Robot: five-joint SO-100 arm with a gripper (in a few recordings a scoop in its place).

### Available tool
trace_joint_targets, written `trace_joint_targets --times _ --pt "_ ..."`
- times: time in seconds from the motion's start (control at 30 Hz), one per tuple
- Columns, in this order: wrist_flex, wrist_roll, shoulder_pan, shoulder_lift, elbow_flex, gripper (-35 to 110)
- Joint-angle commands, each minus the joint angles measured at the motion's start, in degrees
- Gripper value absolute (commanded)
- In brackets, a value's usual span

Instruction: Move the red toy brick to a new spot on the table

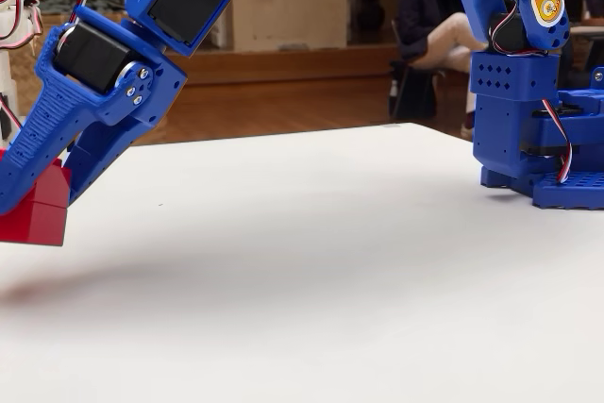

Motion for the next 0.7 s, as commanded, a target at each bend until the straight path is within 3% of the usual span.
trace_joint_targets --times 0.0,0.3,0.43,0.67 --pt "-2.5 1.7 0.4 -0.3 -9.1 0" --pt "-3.1 -4.8 1.7 -2.5 -11.0 0" --pt "0.9 -6.8 2.6 -1.6 -11.0 16" --pt "1.8 -4.8 3.3 -1.7 -11.0 26"
